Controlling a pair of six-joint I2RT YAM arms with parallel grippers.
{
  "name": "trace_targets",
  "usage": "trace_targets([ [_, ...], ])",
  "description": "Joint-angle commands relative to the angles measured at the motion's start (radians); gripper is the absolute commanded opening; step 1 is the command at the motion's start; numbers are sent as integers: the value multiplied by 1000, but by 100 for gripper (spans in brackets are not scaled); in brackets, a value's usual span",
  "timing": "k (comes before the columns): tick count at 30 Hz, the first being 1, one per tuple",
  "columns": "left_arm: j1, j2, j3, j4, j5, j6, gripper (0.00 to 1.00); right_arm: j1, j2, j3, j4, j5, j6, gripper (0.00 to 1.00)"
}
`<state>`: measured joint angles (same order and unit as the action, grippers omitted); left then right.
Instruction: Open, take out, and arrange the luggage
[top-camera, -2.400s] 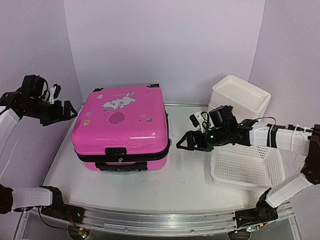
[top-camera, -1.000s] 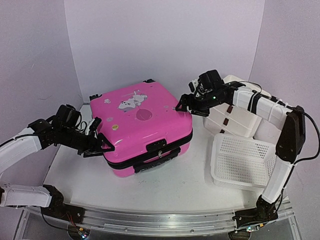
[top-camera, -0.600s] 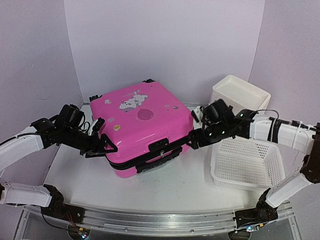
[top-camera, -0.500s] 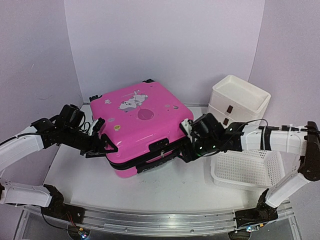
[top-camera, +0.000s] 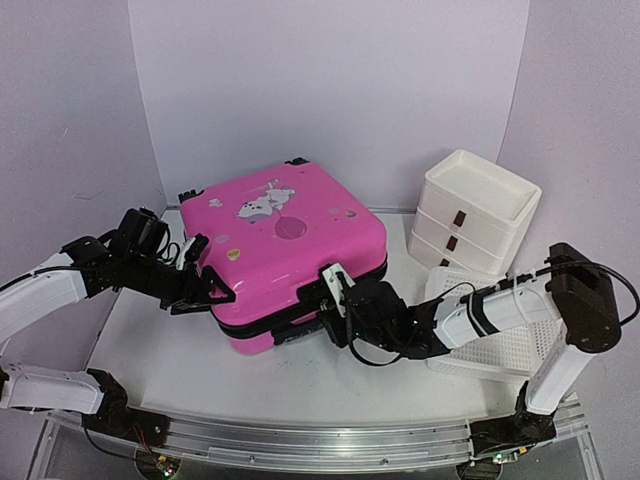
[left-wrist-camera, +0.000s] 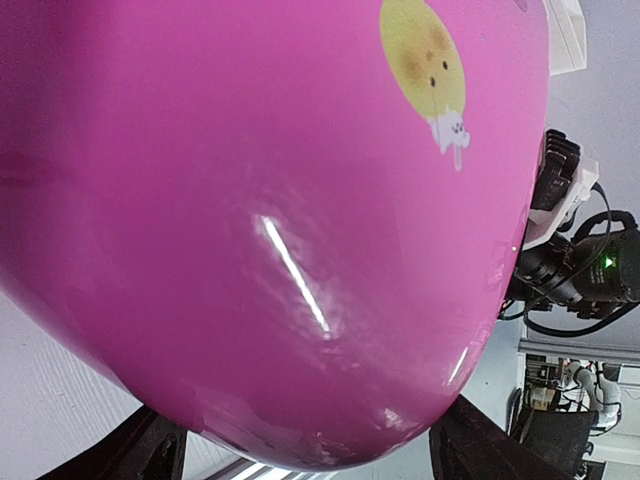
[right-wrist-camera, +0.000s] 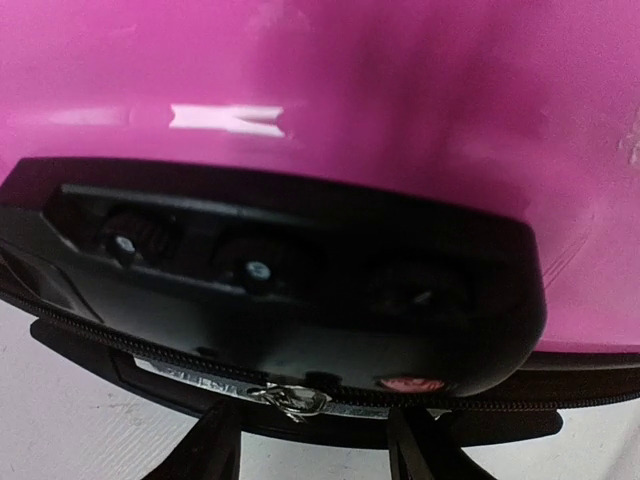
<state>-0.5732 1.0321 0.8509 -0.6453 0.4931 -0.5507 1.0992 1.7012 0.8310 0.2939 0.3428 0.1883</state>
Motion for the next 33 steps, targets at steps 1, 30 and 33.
trace_targets([
  [1,-3,-20,51,134,-10,19,84,33,47,25,204,111,-48,50],
  [30,-3,-40,36,146,-12,12,84,77,77,25,323,242,-27,0],
  [33,-2,-49,33,145,-12,11,84,48,73,13,324,129,-17,0],
])
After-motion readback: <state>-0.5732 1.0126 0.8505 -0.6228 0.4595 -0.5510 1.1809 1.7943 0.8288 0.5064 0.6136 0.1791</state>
